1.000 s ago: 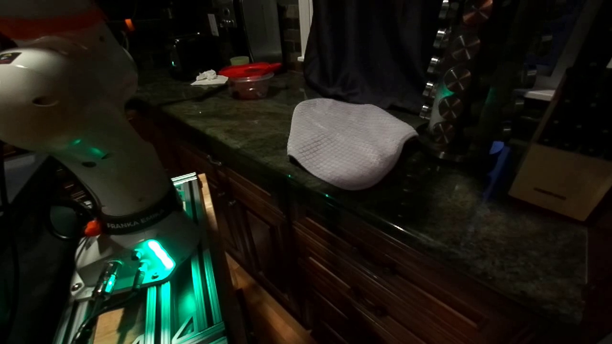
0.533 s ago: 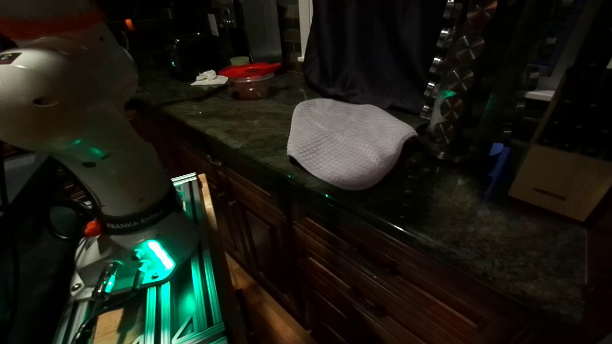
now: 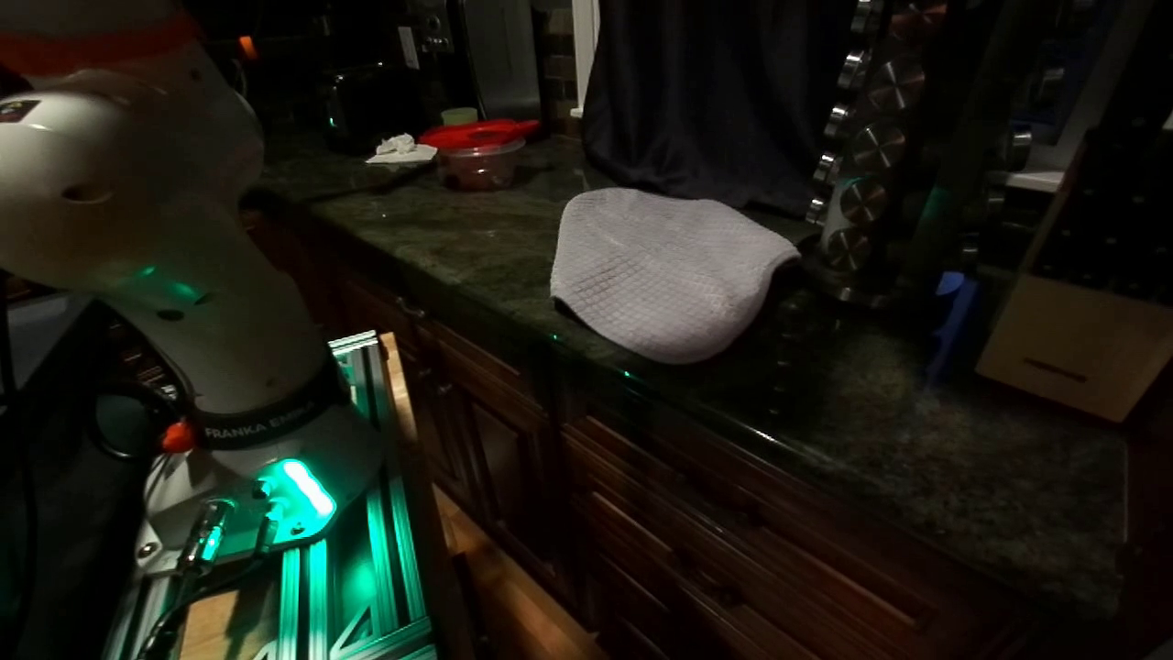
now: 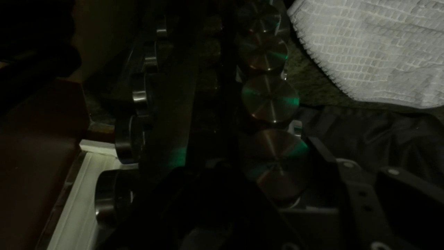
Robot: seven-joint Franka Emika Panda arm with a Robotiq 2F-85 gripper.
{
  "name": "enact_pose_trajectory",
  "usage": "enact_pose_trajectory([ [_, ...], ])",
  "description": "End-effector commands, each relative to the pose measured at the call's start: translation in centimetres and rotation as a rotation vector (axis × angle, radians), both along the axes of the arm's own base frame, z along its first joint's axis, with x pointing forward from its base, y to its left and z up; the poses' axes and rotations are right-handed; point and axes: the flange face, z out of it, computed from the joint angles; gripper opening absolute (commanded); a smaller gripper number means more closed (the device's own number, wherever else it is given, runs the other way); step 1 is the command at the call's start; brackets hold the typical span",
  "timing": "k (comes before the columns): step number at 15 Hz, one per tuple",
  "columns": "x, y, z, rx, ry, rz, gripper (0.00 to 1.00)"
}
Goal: Remove one glass jar from the stand on the right and put it on the countertop.
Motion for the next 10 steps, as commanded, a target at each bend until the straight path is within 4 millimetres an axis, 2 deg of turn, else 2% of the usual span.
enact_pose_trajectory([
  [1,-1.2,0.3,2.2,0.02,-0.07,-0.016,0.24],
  [10,-3.7,-0.1,2.5,-0.106,-0.064,-0.017,0.24],
])
